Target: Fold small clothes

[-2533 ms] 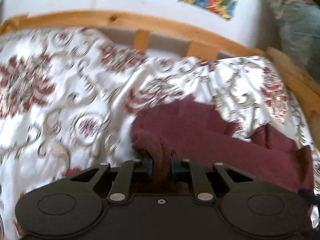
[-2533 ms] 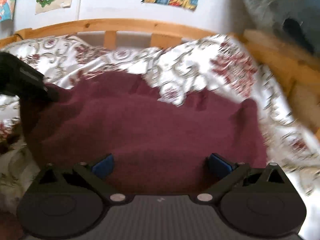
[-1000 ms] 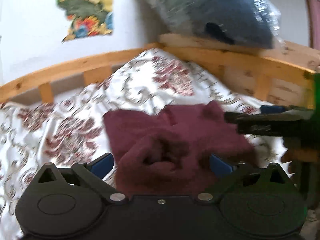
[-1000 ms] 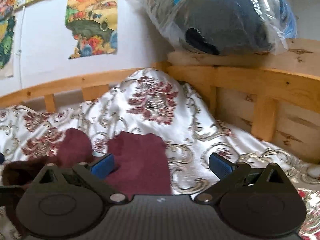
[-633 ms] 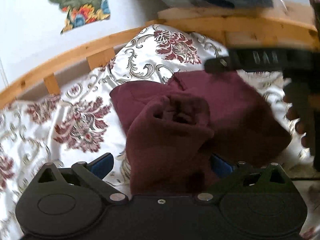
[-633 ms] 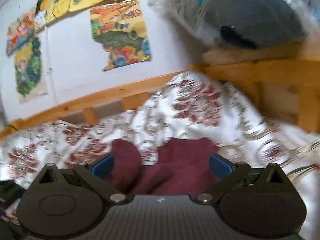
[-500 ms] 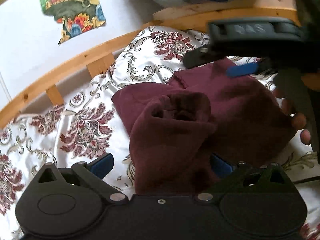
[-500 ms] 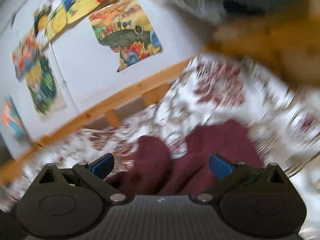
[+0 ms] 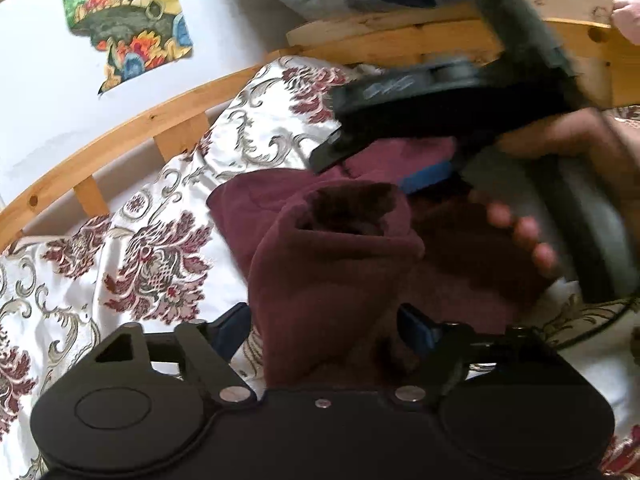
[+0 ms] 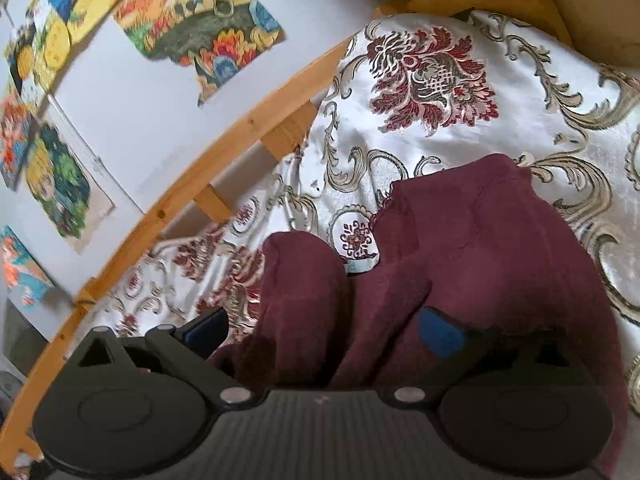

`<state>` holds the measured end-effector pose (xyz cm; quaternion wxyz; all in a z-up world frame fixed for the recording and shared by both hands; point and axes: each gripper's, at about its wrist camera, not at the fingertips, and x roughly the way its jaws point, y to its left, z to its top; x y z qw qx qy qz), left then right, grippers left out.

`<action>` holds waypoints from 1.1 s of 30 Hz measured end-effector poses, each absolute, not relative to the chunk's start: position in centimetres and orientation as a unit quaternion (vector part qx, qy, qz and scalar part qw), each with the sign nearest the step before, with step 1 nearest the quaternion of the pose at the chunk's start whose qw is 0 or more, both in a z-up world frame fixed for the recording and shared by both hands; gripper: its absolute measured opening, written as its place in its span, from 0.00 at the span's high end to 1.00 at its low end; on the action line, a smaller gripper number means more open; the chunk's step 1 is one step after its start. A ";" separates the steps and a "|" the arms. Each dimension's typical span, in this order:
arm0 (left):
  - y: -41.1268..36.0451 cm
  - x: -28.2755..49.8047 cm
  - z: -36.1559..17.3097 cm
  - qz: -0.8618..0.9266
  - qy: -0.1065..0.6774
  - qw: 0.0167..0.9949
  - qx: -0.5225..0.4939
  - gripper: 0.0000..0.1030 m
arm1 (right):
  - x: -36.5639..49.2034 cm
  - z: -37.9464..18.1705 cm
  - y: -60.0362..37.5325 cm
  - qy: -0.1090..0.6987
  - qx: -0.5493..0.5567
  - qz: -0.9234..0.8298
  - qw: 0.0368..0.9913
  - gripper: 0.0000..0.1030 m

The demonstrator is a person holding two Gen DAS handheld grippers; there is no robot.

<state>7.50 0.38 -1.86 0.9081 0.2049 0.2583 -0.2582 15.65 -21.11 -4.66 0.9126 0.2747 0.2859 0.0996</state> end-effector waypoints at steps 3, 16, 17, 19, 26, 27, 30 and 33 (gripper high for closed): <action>0.3 7.0 -1.9 -0.273 0.257 0.904 0.207 0.34 | 16.8 -4.8 -20.2 0.292 0.271 0.112 0.911 0.02; 0.5 6.4 -1.9 -0.269 0.252 0.904 0.215 0.60 | 16.6 -4.7 -20.4 0.286 0.246 0.084 0.922 0.79; 0.4 6.3 -1.9 -0.270 0.251 0.904 0.216 0.62 | 16.4 -4.5 -20.4 0.279 0.242 0.083 0.926 0.81; 0.2 6.1 -1.7 -0.271 0.245 0.905 0.215 0.69 | 15.9 -3.7 -20.2 0.263 0.225 0.079 0.935 0.83; -1.7 5.8 -0.3 -0.287 0.235 0.913 0.173 0.77 | 13.2 -1.0 -21.2 0.216 0.165 0.056 0.961 0.84; -2.1 5.5 -0.3 -0.294 0.228 0.911 0.180 0.78 | 12.7 -0.9 -21.7 0.213 0.166 0.050 0.961 0.85; -3.4 4.3 -0.3 -0.312 0.206 0.903 0.209 0.78 | 11.2 -0.9 -23.7 0.209 0.183 0.032 0.960 0.85; -4.2 3.5 -0.4 -0.327 0.198 0.897 0.222 0.78 | 10.1 -1.0 -25.6 0.213 0.200 0.014 0.956 0.85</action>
